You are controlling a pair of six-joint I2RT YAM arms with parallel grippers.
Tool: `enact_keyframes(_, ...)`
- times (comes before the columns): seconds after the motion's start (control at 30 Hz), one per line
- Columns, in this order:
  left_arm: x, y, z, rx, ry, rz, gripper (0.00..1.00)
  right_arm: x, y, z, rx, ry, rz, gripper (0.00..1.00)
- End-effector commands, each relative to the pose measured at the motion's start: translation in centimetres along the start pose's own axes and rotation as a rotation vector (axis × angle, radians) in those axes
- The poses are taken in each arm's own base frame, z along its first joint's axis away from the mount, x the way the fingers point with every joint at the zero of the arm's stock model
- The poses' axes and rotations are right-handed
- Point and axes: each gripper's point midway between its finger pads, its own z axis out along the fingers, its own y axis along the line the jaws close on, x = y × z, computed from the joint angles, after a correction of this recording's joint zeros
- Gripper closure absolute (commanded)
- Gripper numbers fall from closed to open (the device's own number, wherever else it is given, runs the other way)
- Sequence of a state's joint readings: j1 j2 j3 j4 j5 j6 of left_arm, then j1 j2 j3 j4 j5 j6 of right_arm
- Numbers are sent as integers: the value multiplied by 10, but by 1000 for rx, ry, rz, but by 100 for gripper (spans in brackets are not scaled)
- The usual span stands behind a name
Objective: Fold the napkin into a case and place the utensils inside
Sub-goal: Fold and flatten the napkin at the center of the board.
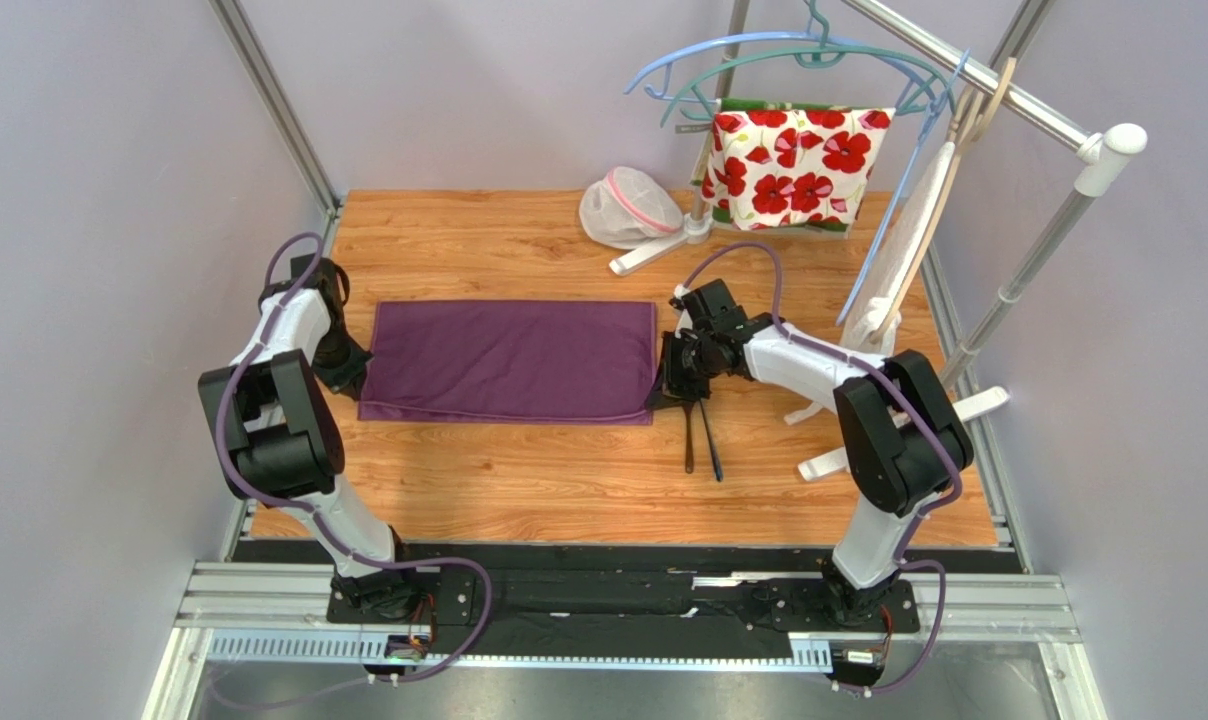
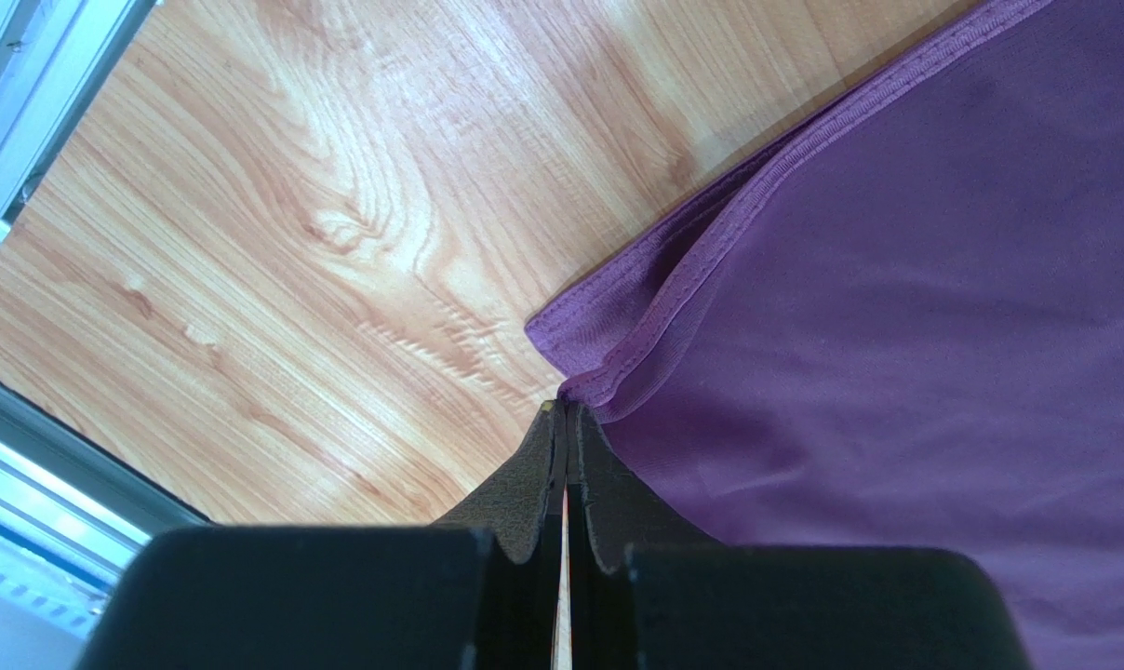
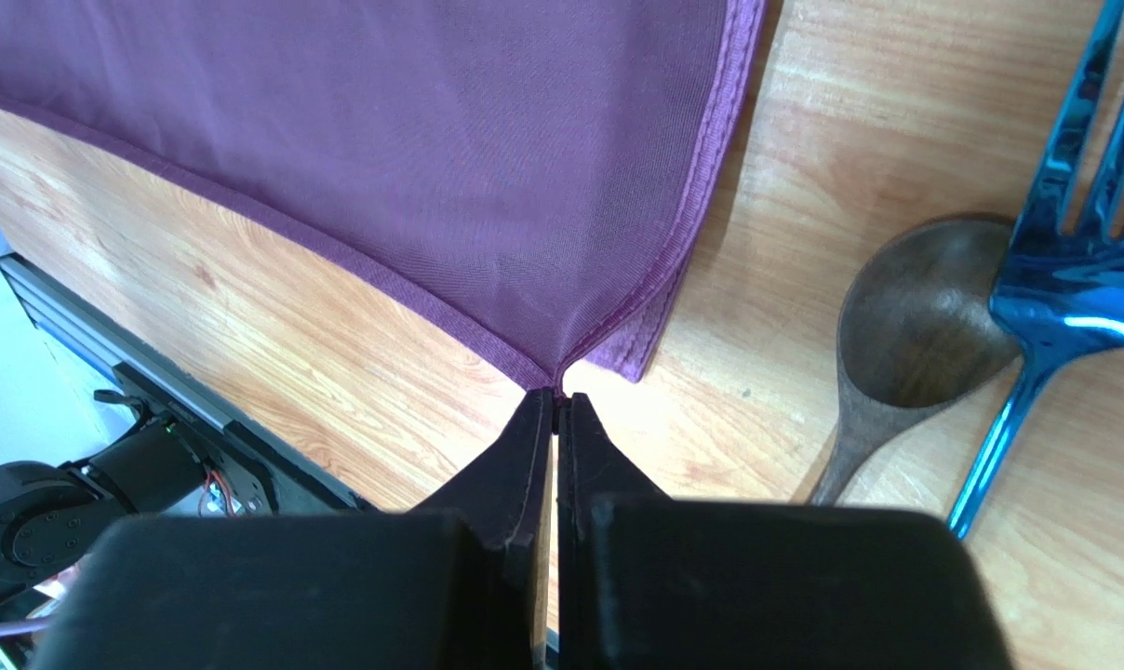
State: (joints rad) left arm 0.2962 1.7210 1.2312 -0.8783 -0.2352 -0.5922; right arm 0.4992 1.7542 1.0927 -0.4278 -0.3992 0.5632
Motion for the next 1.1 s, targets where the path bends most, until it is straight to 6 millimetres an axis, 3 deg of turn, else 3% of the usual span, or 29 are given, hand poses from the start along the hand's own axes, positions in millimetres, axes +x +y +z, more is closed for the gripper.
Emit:
enact_keyframes(0.0, -1, 4, 4, -21, -10, 5, 100, 0, -2, 16, -16, 1, 20, 100)
enact_keyframes(0.27, -3, 4, 2, -20, -20, 9, 100, 20, -28, 34, 32, 43, 54, 100)
enact_keyframes(0.47, -7, 6, 0, -30, -29, 11, 100, 23, -35, 39, 50, 50, 51, 100)
enact_keyframes(0.73, -9, 11, 2, -68, -26, 25, 100, 21, -33, 39, 39, 51, 55, 100)
enact_keyframes(1.07, -3, 1, 28, -51, 21, 33, 100, 23, -26, 39, -3, 55, 59, 100)
